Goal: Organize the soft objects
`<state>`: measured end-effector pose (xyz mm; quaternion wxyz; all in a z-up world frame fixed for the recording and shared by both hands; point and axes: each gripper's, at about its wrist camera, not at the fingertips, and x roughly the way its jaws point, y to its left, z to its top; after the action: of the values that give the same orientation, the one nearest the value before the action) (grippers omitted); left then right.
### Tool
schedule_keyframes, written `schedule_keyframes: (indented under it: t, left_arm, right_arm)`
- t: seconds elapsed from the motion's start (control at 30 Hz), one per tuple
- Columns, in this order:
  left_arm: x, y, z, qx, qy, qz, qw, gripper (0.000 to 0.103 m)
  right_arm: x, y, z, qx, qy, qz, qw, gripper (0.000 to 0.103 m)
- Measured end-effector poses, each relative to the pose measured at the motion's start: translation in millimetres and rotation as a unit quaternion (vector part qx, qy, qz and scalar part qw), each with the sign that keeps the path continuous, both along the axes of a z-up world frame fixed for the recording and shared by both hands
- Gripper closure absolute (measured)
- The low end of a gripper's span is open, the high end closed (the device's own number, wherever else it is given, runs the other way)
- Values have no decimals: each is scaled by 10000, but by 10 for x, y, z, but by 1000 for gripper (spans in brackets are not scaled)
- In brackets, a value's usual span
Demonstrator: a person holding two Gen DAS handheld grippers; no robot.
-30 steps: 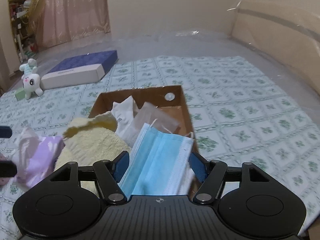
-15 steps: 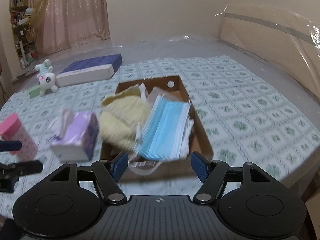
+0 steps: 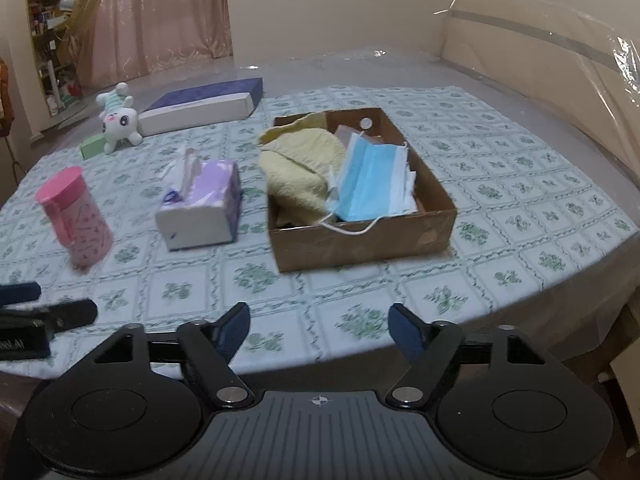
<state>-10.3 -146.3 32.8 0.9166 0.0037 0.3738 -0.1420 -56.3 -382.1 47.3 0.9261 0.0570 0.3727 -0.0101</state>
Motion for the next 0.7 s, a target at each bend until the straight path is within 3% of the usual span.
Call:
schedule_keyframes:
  t: [0.3,0.7]
  left_arm:
    - [-313,145,-43,3,48,188,9998,0]
    - [-363,200,-54,-41,59,441,9990,0]
  right_arm:
    - [-175,219,3,128,71,53,9999,20]
    - [-221,334,57,60,-15,178,9998,20]
